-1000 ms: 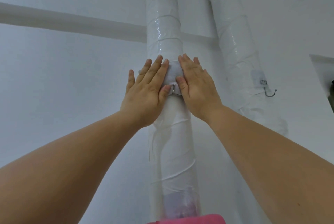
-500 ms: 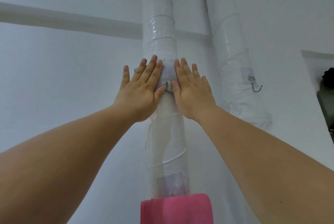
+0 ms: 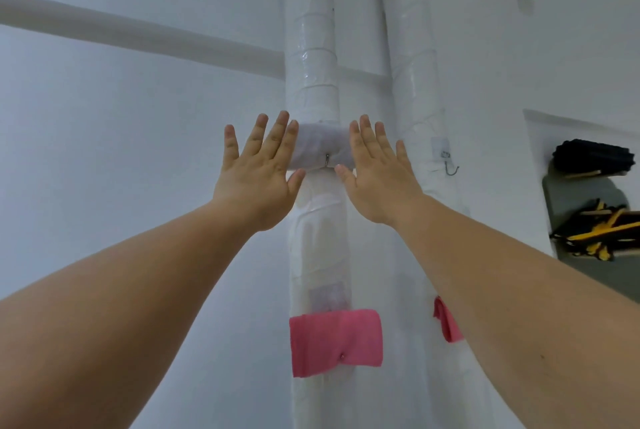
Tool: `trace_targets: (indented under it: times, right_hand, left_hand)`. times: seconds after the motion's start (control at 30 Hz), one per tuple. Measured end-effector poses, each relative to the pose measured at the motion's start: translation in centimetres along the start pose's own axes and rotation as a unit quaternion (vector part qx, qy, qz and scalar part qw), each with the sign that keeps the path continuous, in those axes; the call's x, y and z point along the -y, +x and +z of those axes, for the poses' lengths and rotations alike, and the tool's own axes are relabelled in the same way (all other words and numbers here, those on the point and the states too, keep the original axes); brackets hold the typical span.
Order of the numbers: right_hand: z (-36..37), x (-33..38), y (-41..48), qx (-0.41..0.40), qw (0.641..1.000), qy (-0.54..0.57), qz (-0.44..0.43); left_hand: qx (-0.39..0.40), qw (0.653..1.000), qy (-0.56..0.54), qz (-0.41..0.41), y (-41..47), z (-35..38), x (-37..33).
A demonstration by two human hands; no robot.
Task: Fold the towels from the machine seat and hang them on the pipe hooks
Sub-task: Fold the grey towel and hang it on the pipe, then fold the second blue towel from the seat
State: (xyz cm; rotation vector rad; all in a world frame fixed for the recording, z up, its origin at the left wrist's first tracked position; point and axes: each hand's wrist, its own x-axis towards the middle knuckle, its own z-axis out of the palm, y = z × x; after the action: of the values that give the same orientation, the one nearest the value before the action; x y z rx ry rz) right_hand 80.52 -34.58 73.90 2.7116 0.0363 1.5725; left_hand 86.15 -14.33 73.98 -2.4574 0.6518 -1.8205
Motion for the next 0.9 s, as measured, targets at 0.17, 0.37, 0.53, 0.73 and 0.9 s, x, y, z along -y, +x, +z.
trace_targets:
  times: [0.17, 0.37, 0.53, 0.73, 0.9]
  right_hand:
    - [-2.5, 2.9, -5.7, 0.018, 0.998, -0.033, 0.04]
    - [-4.7, 6.4, -17.1, 0.069, 0.986, -0.1, 0.111]
    - [-6.9, 8.7, -28.9, 0.18, 0.95, -0.2, 0.157]
    - [-12.2, 10.8, -45.0, 0.294, 0.896, -0.23, 0.241]
    - [-17.4, 11.8, -59.3, 0.354, 0.832, -0.244, 0.35]
  left_hand:
    - [0.033, 0.998, -0.049, 0.018, -4.6, -2.8, 0.9]
    - [0.097, 0.979, -0.167, 0.06, -13.7, -3.7, -0.4]
    - [0.152, 0.937, -0.287, 0.128, -23.4, -4.6, -4.0]
    - [0.264, 0.878, -0.351, 0.19, -34.9, -7.6, -12.5]
    - [0.345, 0.803, -0.413, 0.256, -45.1, -13.4, -20.5]
